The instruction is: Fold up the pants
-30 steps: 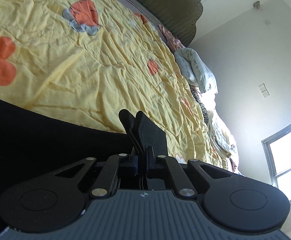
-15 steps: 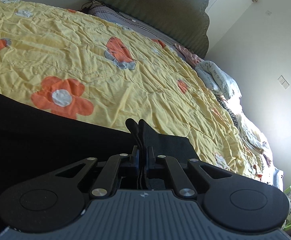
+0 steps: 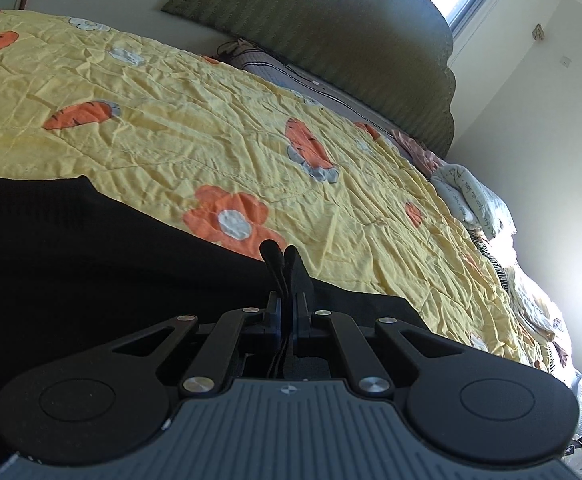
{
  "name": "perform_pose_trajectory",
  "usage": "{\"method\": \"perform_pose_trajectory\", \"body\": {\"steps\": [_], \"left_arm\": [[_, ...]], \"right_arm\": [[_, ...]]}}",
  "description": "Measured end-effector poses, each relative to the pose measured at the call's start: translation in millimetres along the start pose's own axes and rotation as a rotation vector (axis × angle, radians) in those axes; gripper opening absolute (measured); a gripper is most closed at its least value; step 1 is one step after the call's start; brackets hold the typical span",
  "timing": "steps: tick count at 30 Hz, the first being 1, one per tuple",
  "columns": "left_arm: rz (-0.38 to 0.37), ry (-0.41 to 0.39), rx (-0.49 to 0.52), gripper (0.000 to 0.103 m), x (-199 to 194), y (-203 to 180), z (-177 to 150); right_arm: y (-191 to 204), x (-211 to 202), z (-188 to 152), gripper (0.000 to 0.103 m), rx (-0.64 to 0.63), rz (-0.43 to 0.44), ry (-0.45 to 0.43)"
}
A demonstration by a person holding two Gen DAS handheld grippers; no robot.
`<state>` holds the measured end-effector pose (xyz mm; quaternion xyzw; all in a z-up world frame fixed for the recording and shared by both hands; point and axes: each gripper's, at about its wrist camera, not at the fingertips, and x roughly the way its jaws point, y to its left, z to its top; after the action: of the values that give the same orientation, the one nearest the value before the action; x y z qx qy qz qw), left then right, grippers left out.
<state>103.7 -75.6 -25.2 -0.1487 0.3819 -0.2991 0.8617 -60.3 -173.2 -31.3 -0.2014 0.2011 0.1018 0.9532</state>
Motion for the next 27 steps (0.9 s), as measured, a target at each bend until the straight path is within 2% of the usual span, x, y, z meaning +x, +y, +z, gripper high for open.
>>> {"method": "perform_pose_trajectory", "body": {"steps": [11,21,27], "left_arm": [[0.053,-0.025,-0.057,0.005,-14.2,30.8,-0.3],[0.082,-0.03,-0.071,0.005,-13.0,45.2,-4.0],[0.104,-0.048,-0.03,0.005,-13.4,40.9,-2.8]], "right_arm": [[1.0,20.8,3.3,0.01,-0.026,0.076,-0.015],[-7.0,32.5,9.3,0.01,-0.034,0.102,0.003],[-12.2,40.6,14.3,0.01,-0.03,0.101,-0.007]]}}
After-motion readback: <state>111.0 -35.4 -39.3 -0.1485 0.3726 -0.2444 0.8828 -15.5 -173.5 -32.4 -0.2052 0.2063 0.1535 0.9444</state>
